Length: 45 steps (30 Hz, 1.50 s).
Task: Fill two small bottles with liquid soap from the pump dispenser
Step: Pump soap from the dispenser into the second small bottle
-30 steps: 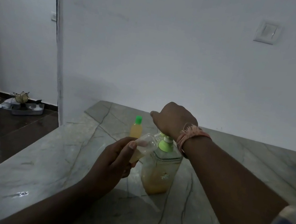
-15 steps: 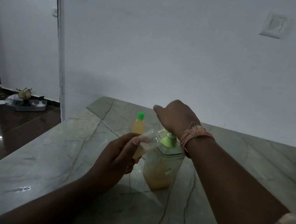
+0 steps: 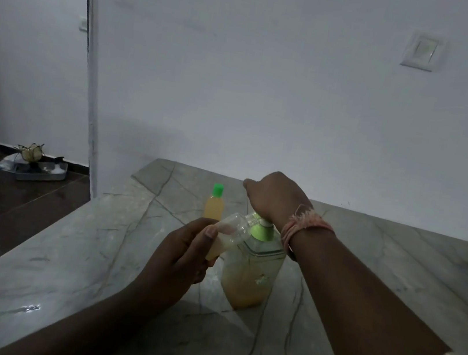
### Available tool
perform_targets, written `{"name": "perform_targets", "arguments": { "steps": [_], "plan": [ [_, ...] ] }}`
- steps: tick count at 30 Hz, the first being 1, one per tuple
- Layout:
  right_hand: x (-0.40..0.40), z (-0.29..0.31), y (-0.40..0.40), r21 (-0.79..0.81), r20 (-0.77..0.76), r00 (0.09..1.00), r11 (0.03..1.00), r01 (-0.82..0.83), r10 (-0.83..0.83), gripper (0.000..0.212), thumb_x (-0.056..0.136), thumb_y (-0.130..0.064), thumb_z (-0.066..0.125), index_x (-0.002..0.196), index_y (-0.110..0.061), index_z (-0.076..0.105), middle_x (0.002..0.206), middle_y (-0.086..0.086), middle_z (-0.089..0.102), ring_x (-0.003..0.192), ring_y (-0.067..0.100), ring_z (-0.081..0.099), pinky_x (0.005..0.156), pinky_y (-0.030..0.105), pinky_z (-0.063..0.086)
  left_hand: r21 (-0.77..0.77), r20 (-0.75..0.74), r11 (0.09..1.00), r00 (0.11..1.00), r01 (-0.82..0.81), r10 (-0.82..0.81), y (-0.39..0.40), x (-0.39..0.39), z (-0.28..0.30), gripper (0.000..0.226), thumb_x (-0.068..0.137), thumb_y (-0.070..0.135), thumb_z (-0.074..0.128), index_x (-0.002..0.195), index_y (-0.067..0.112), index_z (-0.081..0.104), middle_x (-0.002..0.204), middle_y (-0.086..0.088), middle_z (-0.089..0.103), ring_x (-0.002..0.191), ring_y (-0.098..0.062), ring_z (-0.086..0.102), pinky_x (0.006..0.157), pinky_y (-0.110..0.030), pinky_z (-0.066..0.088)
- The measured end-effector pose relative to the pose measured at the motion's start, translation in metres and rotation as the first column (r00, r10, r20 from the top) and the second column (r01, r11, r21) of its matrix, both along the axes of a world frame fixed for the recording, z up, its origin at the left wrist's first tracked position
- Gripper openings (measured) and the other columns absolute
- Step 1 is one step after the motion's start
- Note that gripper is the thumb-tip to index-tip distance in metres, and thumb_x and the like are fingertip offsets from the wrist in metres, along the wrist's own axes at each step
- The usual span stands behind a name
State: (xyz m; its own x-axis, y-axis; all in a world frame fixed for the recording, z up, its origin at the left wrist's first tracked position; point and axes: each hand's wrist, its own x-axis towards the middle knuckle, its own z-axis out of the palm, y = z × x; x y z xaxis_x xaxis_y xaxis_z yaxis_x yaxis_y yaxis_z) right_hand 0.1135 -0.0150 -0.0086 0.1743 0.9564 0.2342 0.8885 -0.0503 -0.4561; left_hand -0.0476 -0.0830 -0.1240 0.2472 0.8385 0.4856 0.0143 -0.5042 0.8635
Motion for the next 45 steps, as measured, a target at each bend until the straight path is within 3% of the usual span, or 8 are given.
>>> {"name": "perform_targets", "arguments": {
  "steps": [9,13,17,24,29,31,37,45],
  "plan": [
    [-0.004,0.009,-0.005,-0.006,0.116,0.993,1.000,0.016,-0.015,0.037,0.090,-0.046,0.051,0.066,-0.017,0.050,0.072,0.002,0.054,0.072,0.024,0.056,0.068,0.030,0.043,-0.025,0.028,1.000,1.000,0.013,-0.012,-0.001,-0.001,0.000,0.042,0.089,0.061,0.045,0.111,0.032,0.067,0.069,0.001,0.058,0.053,-0.012,0.047,0.046,-0.026,0.037],
    [-0.001,0.001,-0.001,0.037,-0.003,1.000,0.999,0.009,-0.009,0.039,0.089,-0.048,0.047,0.067,-0.016,0.053,0.079,0.006,0.063,0.078,0.028,0.062,0.071,0.034,0.048,-0.030,0.024,0.999,1.000,0.017,-0.016,0.000,-0.001,0.001,0.041,0.089,0.060,0.046,0.110,0.033,0.067,0.070,0.000,0.058,0.053,-0.012,0.047,0.047,-0.024,0.037],
    [-0.001,0.000,-0.002,-0.039,0.025,1.000,0.999,0.017,-0.016,0.033,0.088,-0.043,0.050,0.068,-0.016,0.053,0.075,0.004,0.059,0.080,0.027,0.061,0.072,0.032,0.047,-0.029,0.022,0.999,1.000,0.013,-0.012,-0.001,0.000,0.000,0.041,0.094,0.054,0.045,0.114,0.025,0.067,0.068,0.002,0.057,0.052,-0.010,0.046,0.046,-0.024,0.036],
    [-0.005,0.007,-0.008,0.007,0.109,0.994,1.000,0.021,-0.021,0.036,0.090,-0.046,0.049,0.068,-0.018,0.051,0.072,0.001,0.055,0.075,0.025,0.057,0.068,0.031,0.043,-0.010,0.002,1.000,1.000,-0.003,0.003,0.000,-0.001,-0.001,0.052,0.090,0.061,0.044,0.116,0.022,0.066,0.069,-0.001,0.057,0.053,-0.011,0.047,0.047,-0.026,0.037],
    [-0.002,0.001,-0.003,0.003,0.022,1.000,1.000,0.005,-0.005,0.035,0.089,-0.045,0.051,0.067,-0.017,0.051,0.073,0.003,0.057,0.078,0.026,0.060,0.073,0.034,0.049,-0.015,0.008,1.000,1.000,0.019,-0.019,0.001,0.000,0.000,0.054,0.090,0.060,0.045,0.118,0.019,0.065,0.069,0.000,0.056,0.052,-0.011,0.047,0.047,-0.027,0.037],
    [-0.002,0.002,-0.001,-0.066,0.058,0.998,0.998,0.019,-0.016,0.033,0.089,-0.040,0.054,0.066,-0.017,0.049,0.069,0.001,0.052,0.078,0.025,0.059,0.073,0.032,0.048,-0.017,0.005,1.000,1.000,0.025,-0.025,0.001,0.001,-0.002,0.050,0.090,0.060,0.044,0.116,0.022,0.065,0.069,-0.001,0.057,0.052,-0.012,0.047,0.047,-0.028,0.037],
    [-0.006,0.012,-0.007,-0.011,0.180,0.984,1.000,0.005,-0.003,0.040,0.090,-0.048,0.053,0.065,-0.017,0.047,0.066,-0.002,0.047,0.070,0.022,0.052,0.068,0.030,0.042,-0.027,0.030,0.999,0.999,0.034,-0.033,-0.003,-0.001,0.001,0.044,0.089,0.060,0.045,0.112,0.029,0.067,0.070,-0.002,0.058,0.052,-0.012,0.047,0.046,-0.026,0.036],
    [-0.001,0.000,0.003,-0.046,0.076,0.997,0.999,0.008,-0.005,0.035,0.089,-0.040,0.055,0.065,-0.015,0.051,0.069,0.002,0.054,0.076,0.027,0.059,0.068,0.030,0.043,-0.029,0.039,0.999,0.998,0.042,-0.041,0.001,0.001,0.000,0.044,0.090,0.060,0.045,0.112,0.029,0.068,0.070,-0.001,0.059,0.052,-0.011,0.047,0.046,-0.026,0.036]
  ]
}}
